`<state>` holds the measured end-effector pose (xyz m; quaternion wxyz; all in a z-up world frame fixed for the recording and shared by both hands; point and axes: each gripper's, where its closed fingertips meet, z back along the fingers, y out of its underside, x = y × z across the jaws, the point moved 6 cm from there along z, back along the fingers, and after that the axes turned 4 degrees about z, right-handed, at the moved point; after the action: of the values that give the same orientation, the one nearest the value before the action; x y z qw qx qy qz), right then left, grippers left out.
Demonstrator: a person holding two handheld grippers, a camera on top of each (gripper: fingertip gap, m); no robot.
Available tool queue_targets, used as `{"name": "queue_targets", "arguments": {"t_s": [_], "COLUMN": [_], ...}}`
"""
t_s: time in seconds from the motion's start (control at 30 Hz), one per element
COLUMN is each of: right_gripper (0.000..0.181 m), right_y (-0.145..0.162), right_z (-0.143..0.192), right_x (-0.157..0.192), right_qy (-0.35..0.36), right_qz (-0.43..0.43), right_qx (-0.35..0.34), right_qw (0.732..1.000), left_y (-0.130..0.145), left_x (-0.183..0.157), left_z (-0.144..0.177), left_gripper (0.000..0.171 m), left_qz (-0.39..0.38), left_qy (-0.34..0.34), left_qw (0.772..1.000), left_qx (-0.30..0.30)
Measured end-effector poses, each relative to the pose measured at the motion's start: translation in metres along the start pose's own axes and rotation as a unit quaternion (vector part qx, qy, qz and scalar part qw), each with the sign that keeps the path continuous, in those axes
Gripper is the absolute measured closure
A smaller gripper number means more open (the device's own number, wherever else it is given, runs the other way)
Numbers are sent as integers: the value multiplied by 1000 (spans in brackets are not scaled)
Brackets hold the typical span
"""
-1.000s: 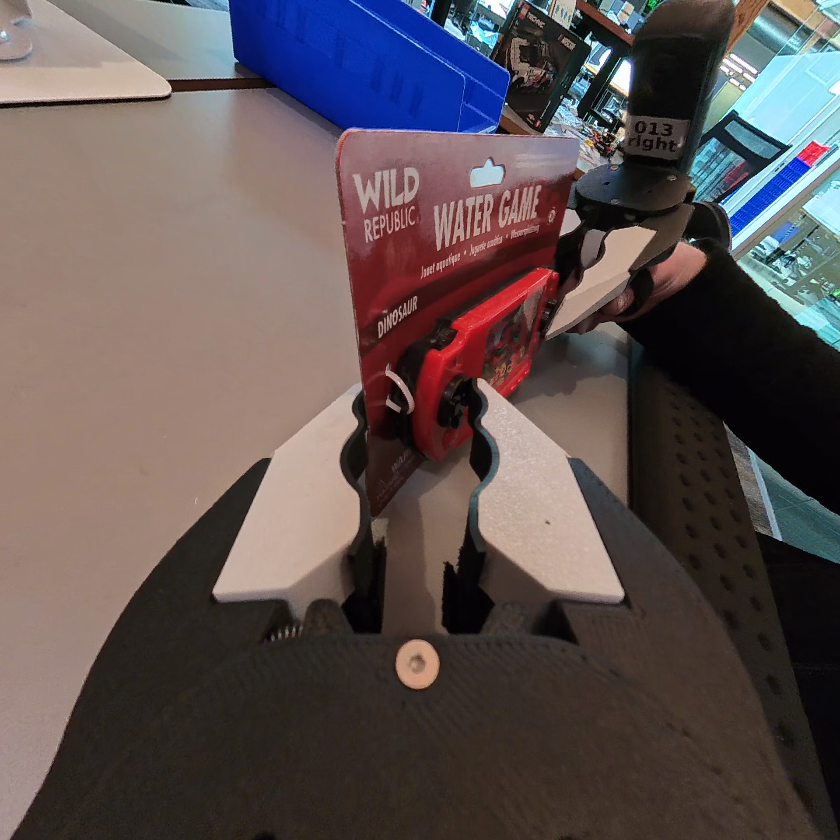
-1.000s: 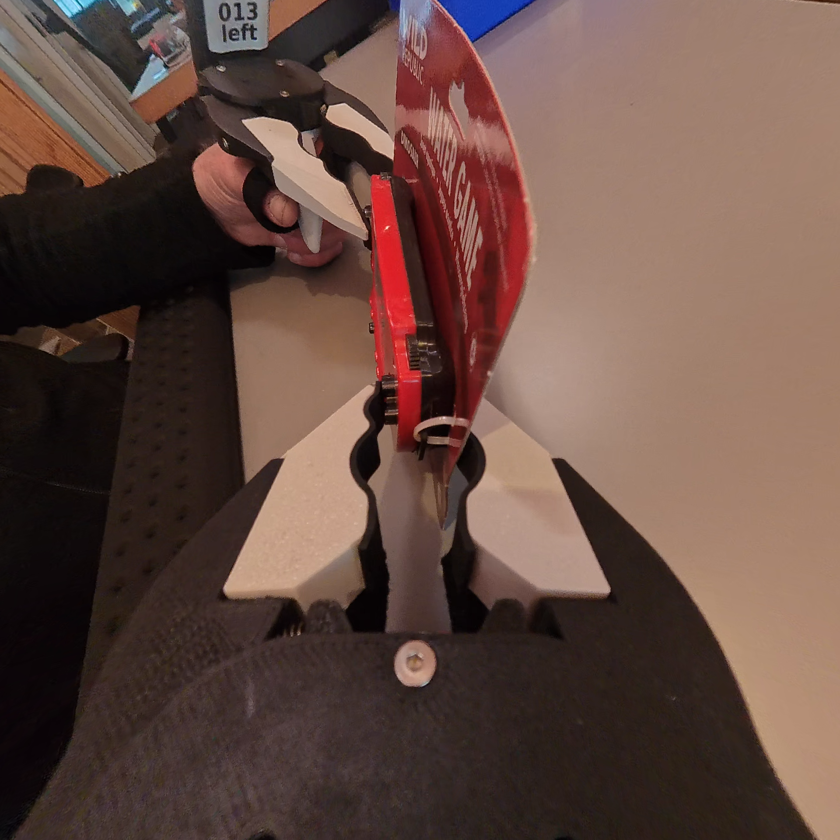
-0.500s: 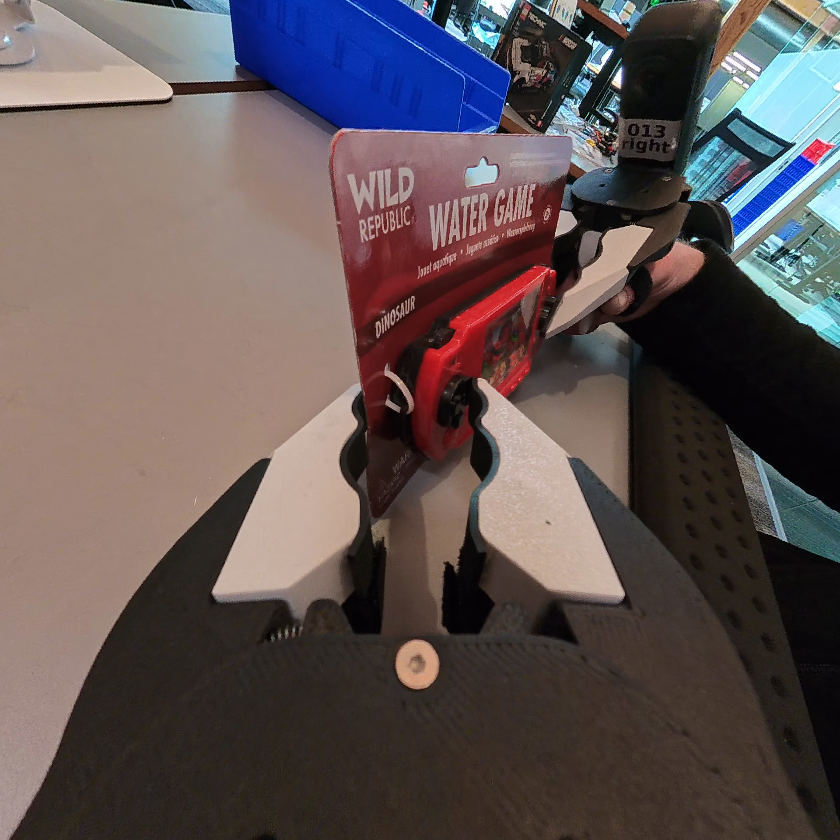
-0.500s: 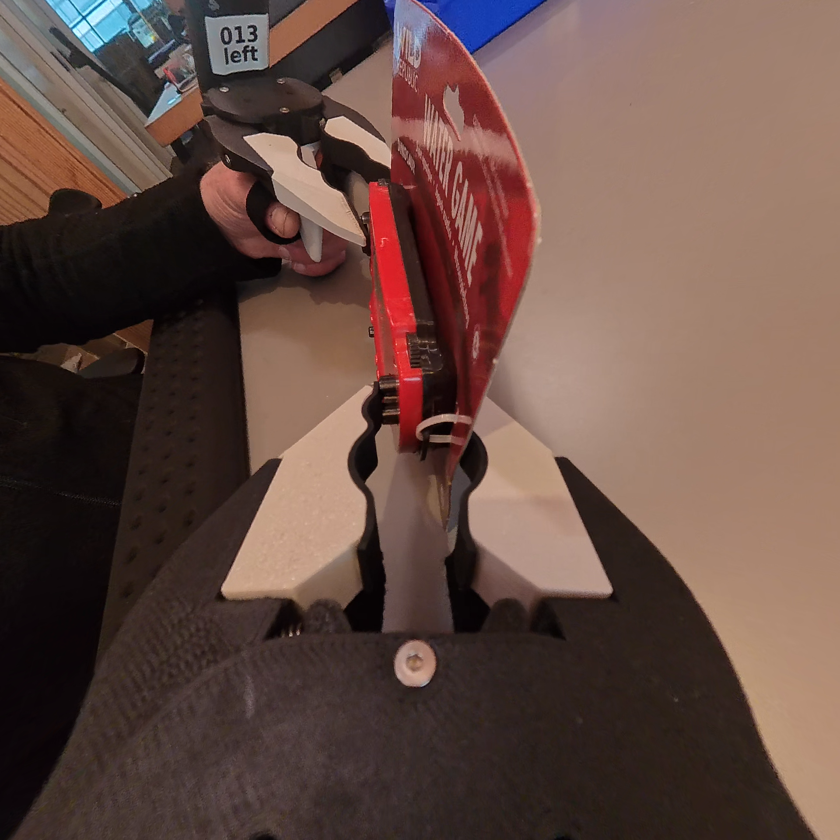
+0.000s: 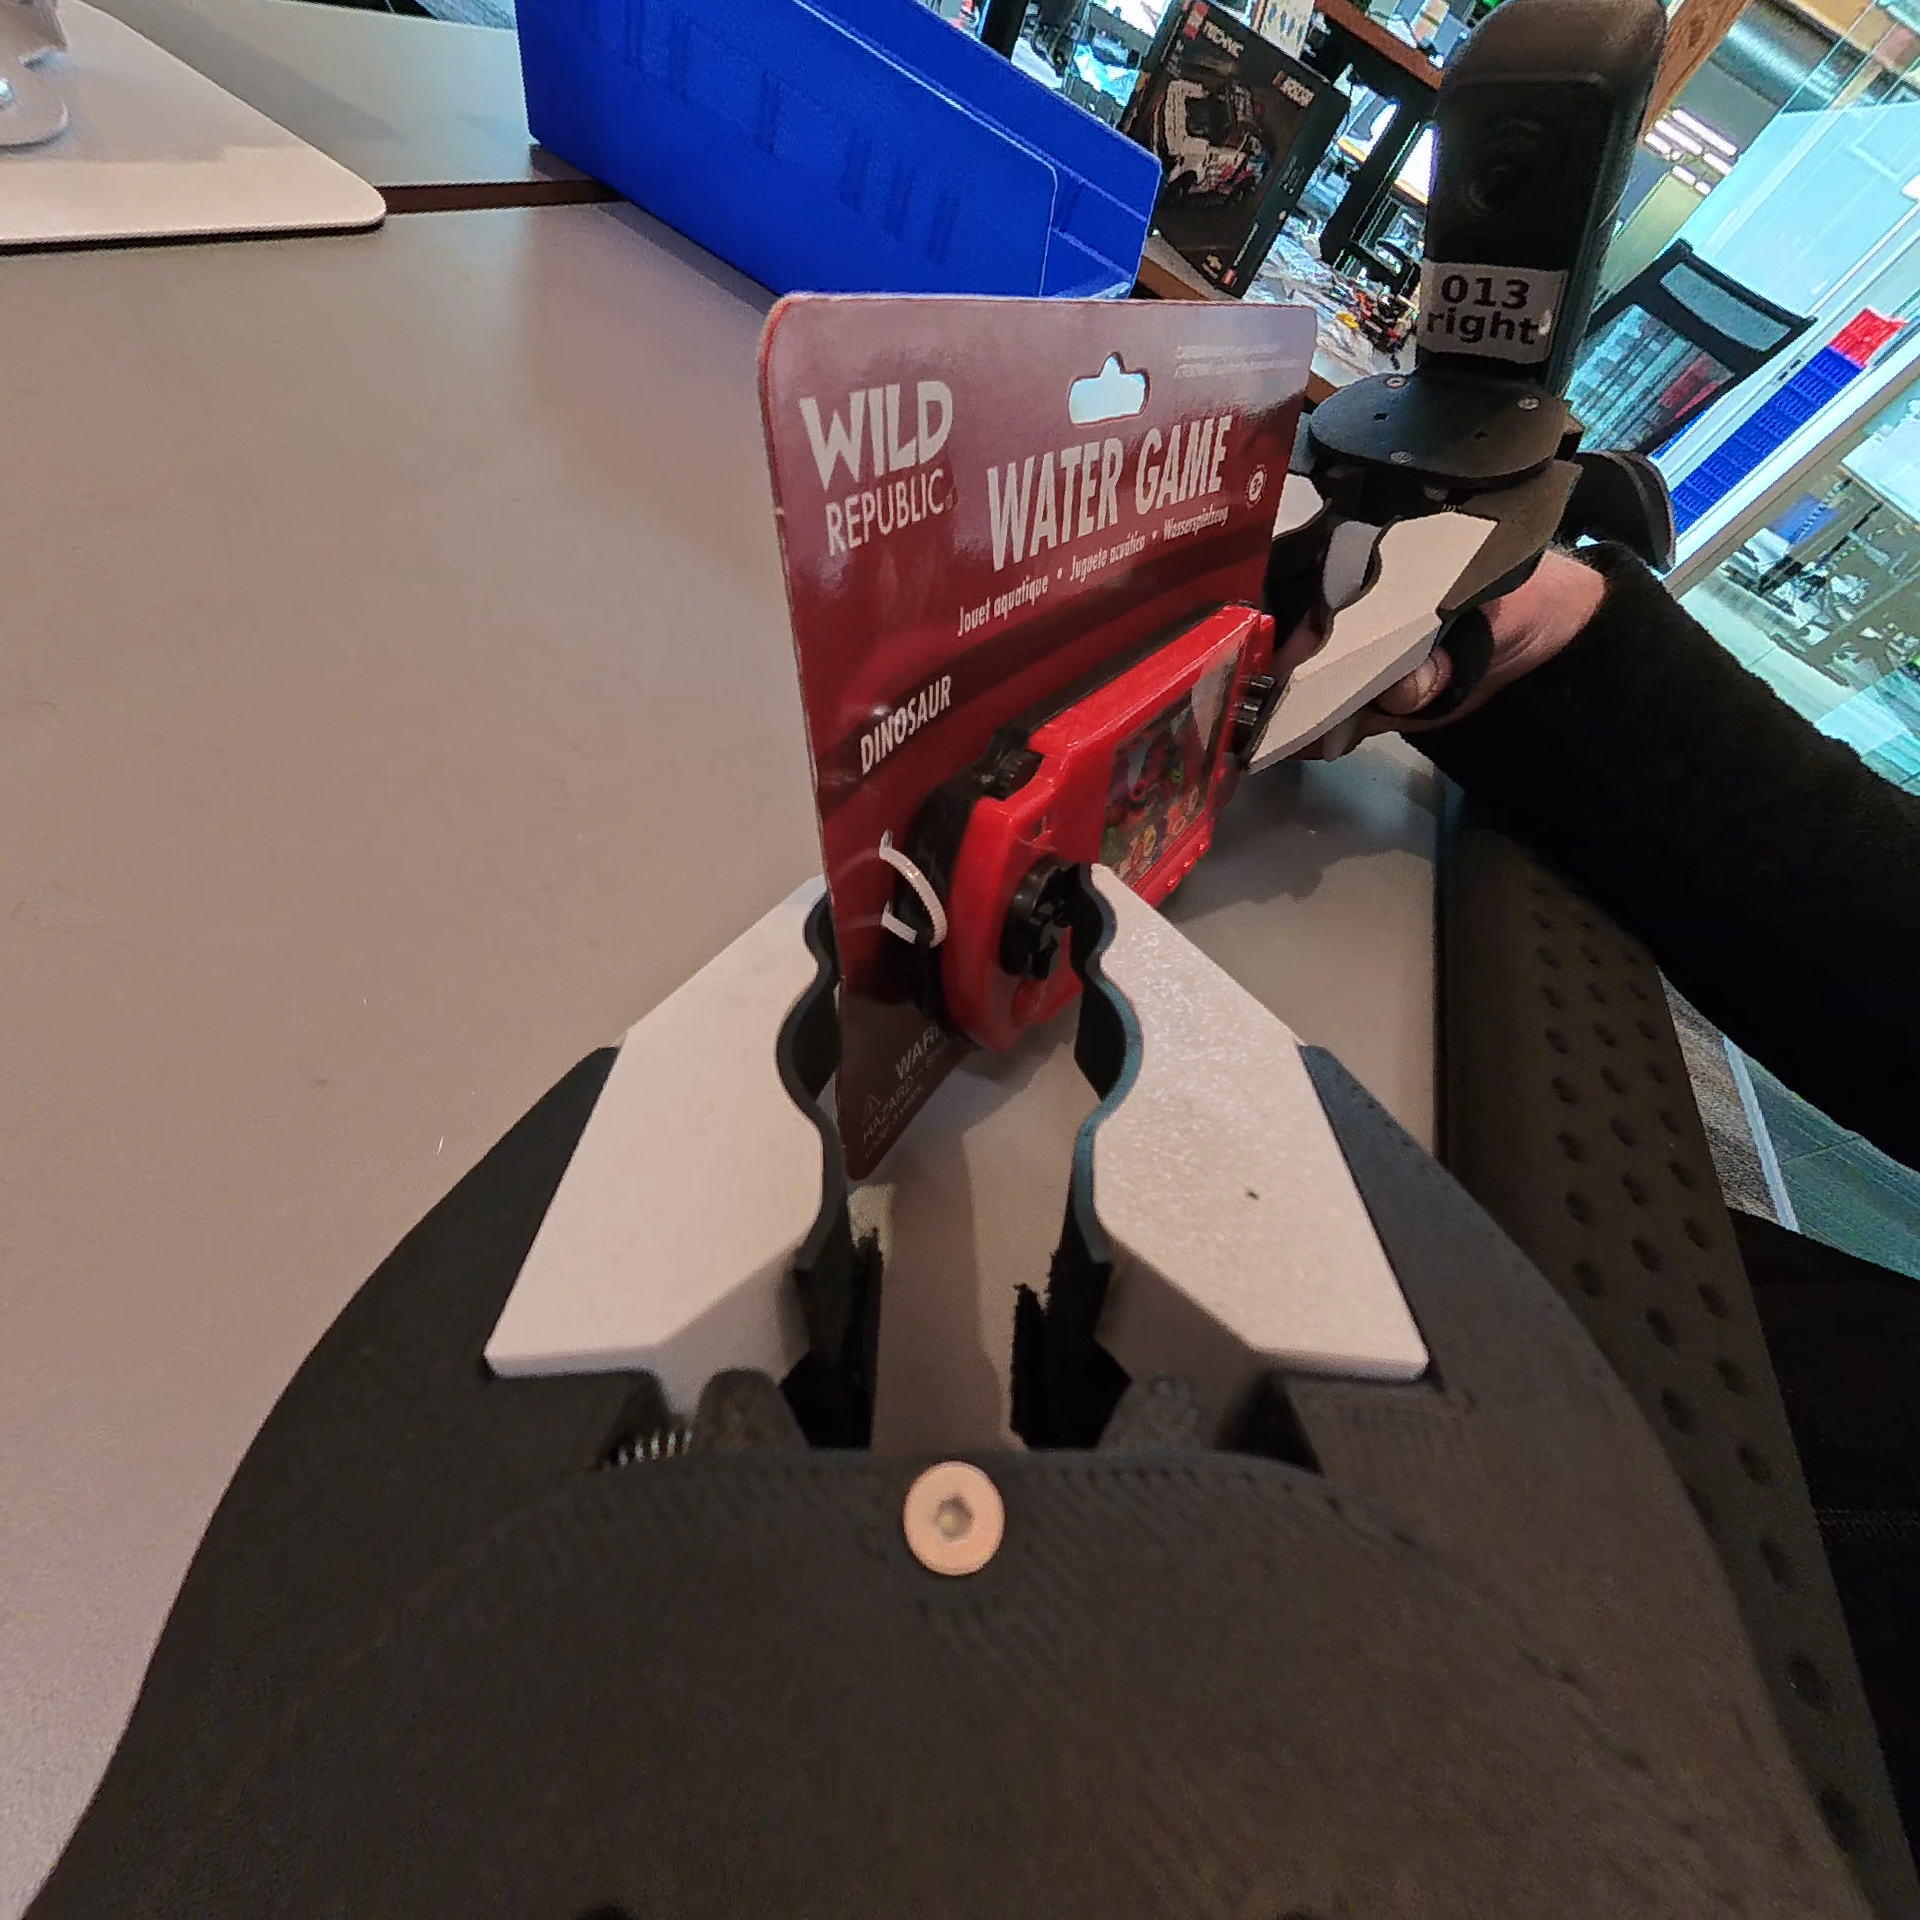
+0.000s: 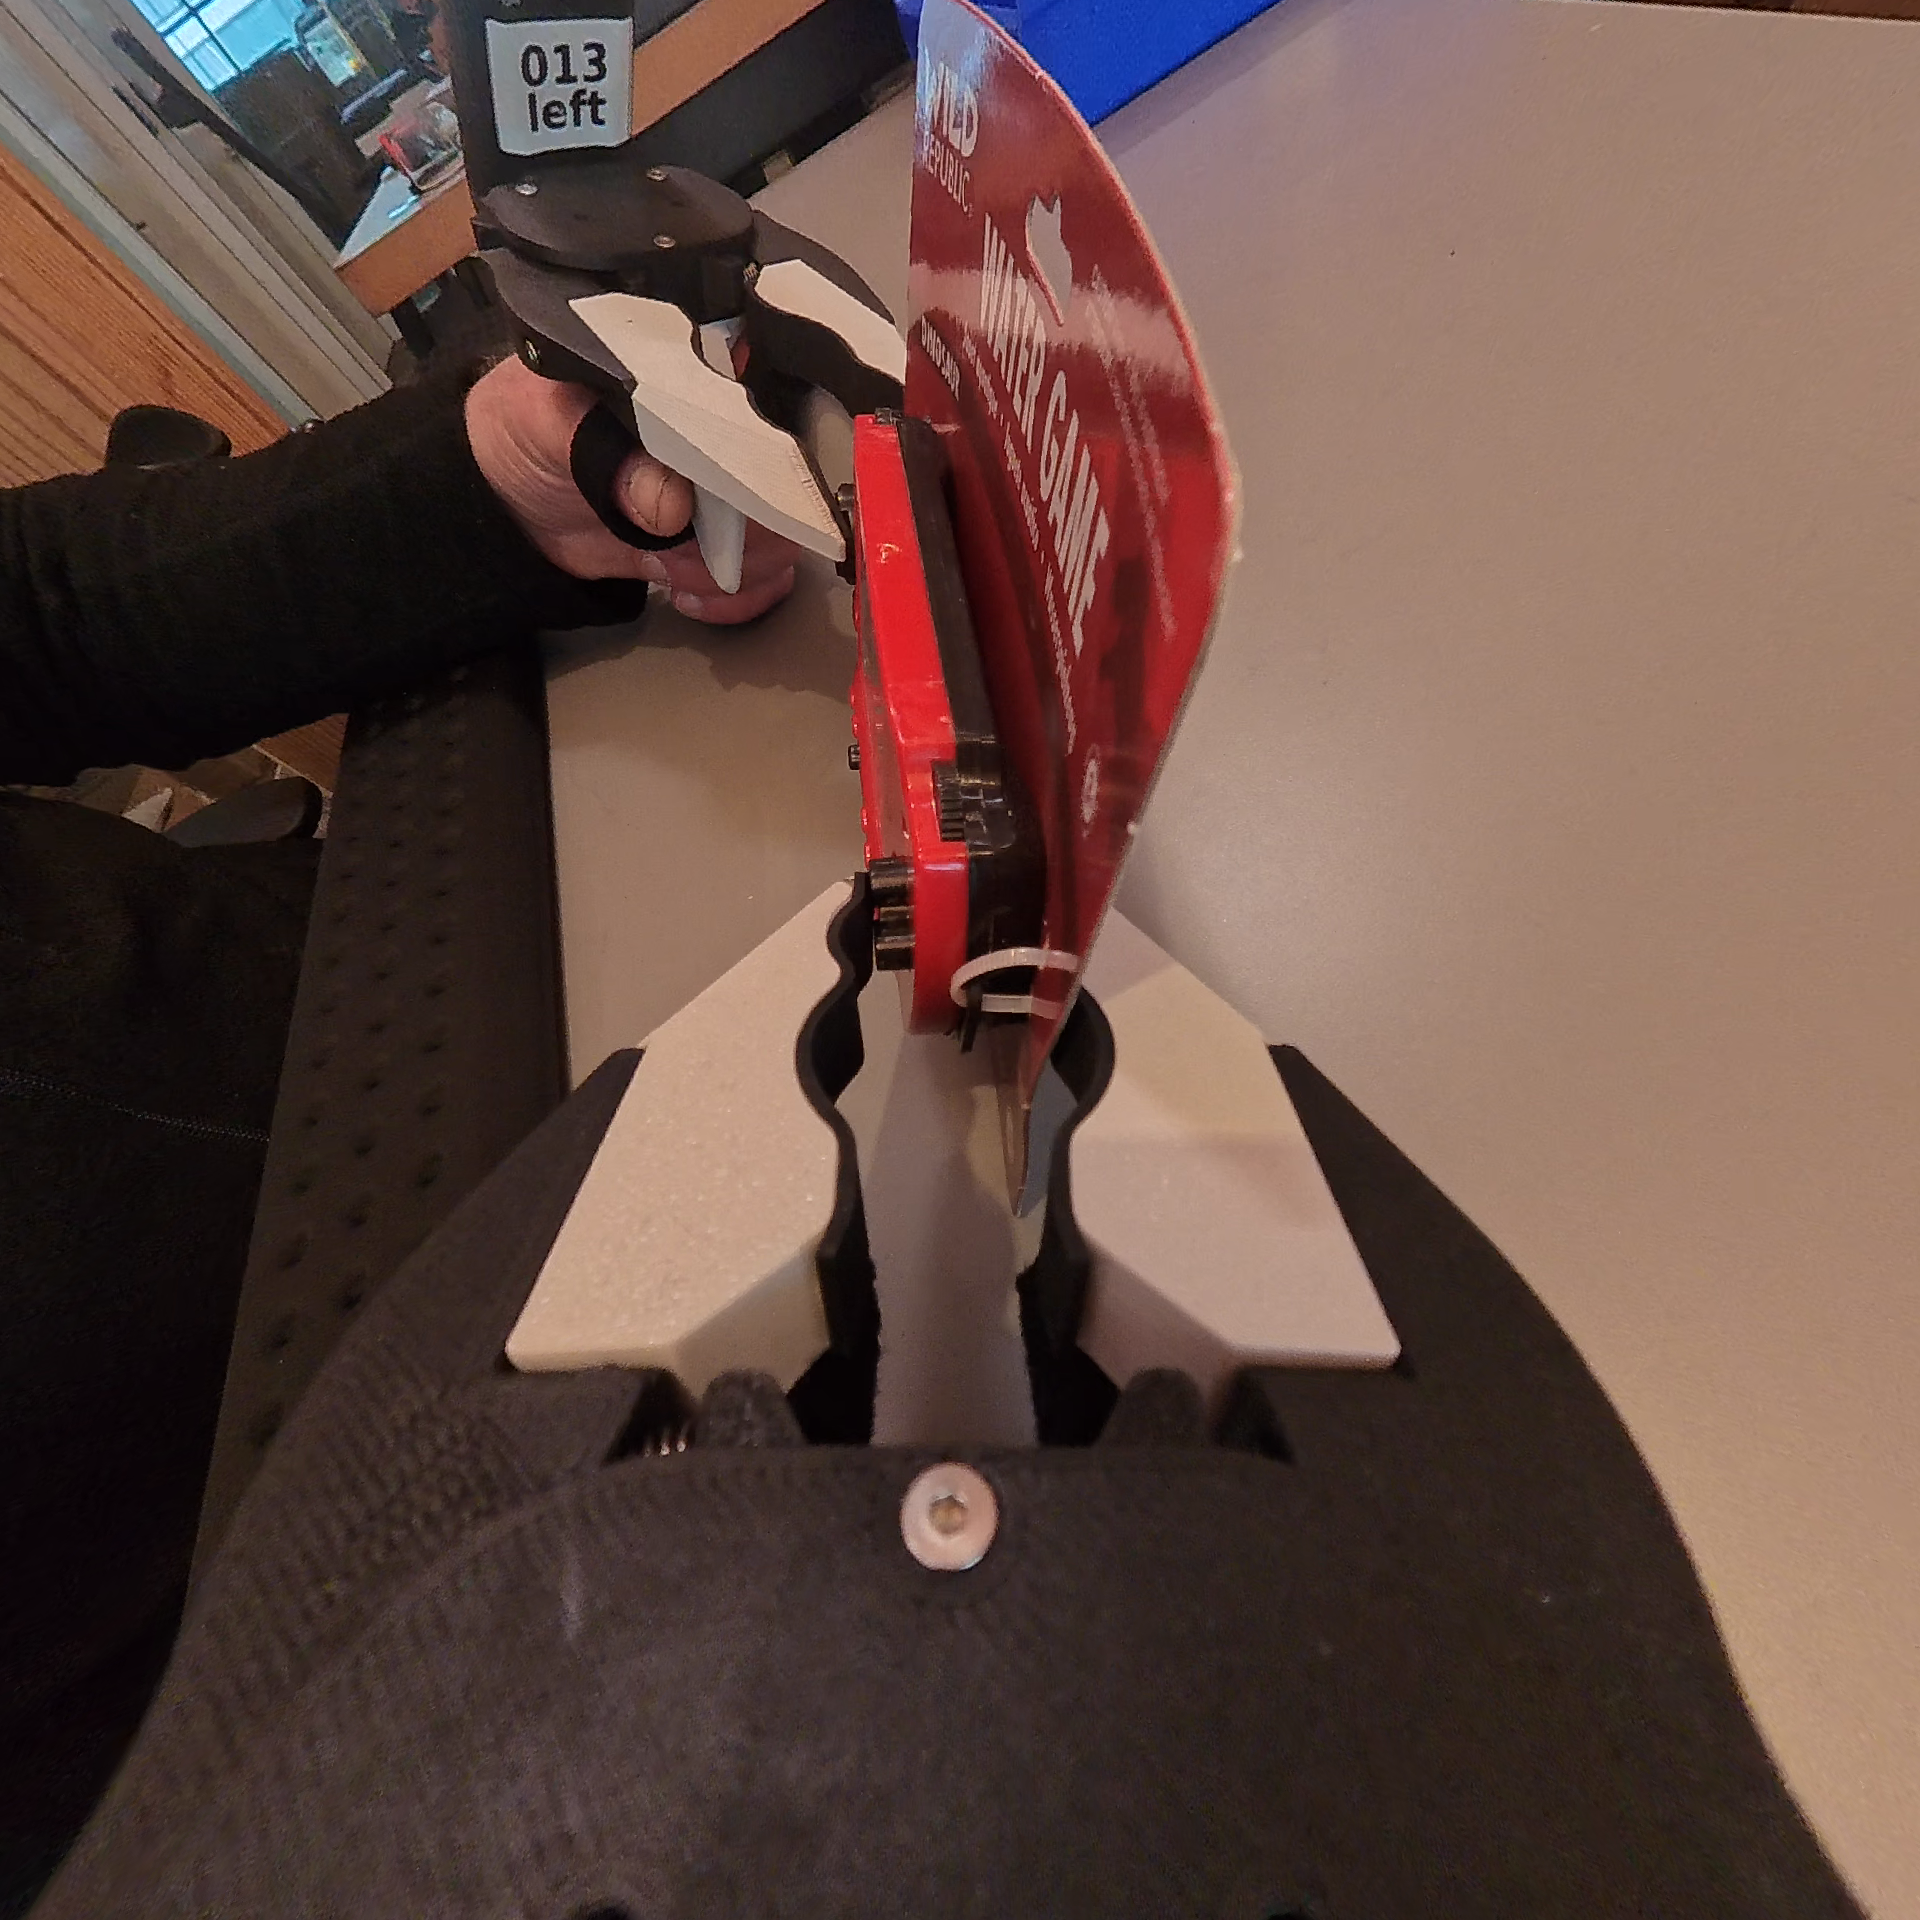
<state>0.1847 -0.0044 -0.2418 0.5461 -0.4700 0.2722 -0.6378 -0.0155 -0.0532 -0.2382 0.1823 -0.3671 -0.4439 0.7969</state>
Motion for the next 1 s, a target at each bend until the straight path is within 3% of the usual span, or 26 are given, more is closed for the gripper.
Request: {"name": "queue_targets", "arguments": {"t_s": [0.4, 0.77, 1.0], "right_gripper": [151, 159, 155], "right_y": [-4, -6, -6], "right_z": [13, 12, 12], "right_x": [-5, -4, -6], "right_qy": [-15, -14, -8], "right_qz": [-44, -38, -46], "right_qx": [-52, -44, -52], "right_qw": [998, 998, 998], "left_y": [1, 1, 1], "left_x": [-1, -1, -1], "left_z": [0, 0, 1], "left_gripper": [131, 130, 130], "left_qz": [-5, -5, -6], "left_qy": [-3, -6, -9], "left_qw": [1000, 1000, 1000], "left_qx": [-1, -1, -2]}}
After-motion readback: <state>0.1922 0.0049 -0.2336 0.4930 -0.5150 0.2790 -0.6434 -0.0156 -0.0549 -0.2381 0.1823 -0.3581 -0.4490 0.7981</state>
